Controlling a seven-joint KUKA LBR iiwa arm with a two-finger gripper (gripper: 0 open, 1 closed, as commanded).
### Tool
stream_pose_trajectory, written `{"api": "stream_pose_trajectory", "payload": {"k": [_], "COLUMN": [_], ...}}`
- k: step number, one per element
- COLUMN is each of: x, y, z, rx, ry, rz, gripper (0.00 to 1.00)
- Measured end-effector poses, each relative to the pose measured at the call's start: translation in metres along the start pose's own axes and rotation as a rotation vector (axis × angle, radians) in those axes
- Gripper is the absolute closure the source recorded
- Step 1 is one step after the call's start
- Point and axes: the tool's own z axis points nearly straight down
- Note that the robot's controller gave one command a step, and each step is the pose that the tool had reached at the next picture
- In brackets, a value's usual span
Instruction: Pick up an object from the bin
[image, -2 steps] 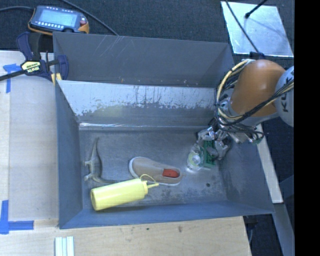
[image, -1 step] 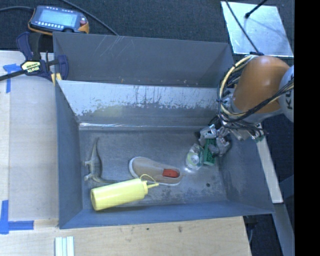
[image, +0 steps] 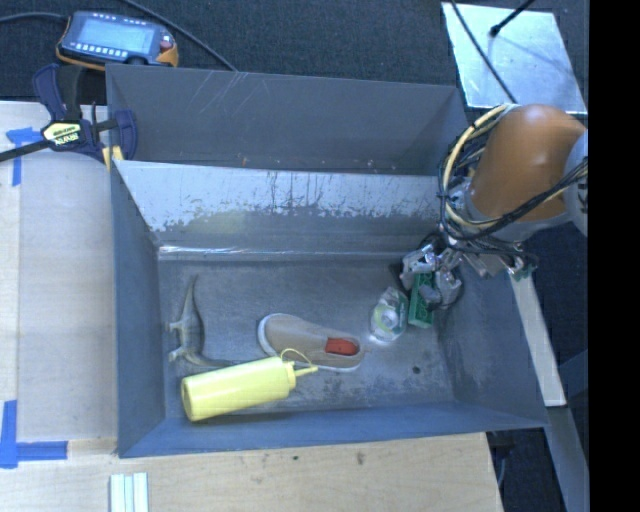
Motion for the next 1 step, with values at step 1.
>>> {"api": "stream_pose_trajectory", "payload": {"k": [1], "x": [0.0002], "y": [0.0004], "z": [-0.0182], "rx": [-0.001], "ry": [0.0], "rz": [0.001], "gripper": [1.0]}}
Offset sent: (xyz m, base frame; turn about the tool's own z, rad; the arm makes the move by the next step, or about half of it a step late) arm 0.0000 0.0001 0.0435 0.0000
